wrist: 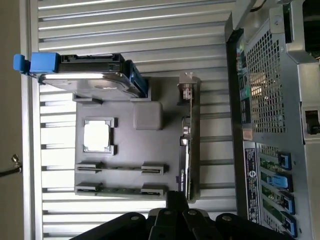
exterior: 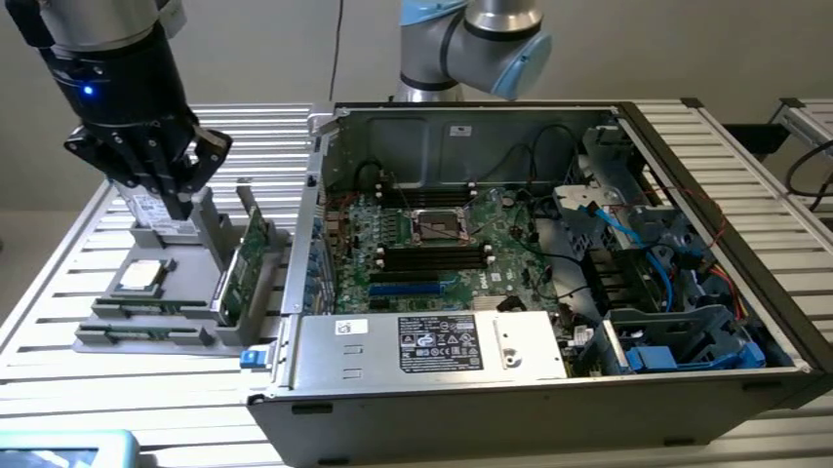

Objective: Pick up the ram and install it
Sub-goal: 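Reach for the ram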

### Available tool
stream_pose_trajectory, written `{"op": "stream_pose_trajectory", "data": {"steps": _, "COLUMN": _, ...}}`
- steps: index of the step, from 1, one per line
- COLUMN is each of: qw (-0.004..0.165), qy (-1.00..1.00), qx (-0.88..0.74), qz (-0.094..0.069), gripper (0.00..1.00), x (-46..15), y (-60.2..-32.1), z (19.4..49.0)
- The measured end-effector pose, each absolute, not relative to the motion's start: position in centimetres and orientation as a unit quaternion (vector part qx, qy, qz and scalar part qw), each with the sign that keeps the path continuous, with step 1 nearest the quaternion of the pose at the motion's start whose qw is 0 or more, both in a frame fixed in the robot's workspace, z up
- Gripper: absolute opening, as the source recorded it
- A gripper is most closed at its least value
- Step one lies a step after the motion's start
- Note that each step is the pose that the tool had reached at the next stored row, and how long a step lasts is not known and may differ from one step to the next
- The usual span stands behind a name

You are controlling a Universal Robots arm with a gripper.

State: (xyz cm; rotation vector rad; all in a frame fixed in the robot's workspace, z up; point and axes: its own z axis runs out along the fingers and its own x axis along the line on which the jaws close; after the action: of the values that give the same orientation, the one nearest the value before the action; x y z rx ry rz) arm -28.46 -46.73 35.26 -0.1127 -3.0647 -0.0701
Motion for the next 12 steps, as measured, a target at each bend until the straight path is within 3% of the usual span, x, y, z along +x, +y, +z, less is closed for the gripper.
{"op": "stream_pose_trajectory", "data": {"steps": 12, "qw": 0.045, "qy": -0.998, "qx": -0.037, "qz": -0.023, "gripper": 0.11, "x": -32.5, "y": -46.9, "z": 34.9}}
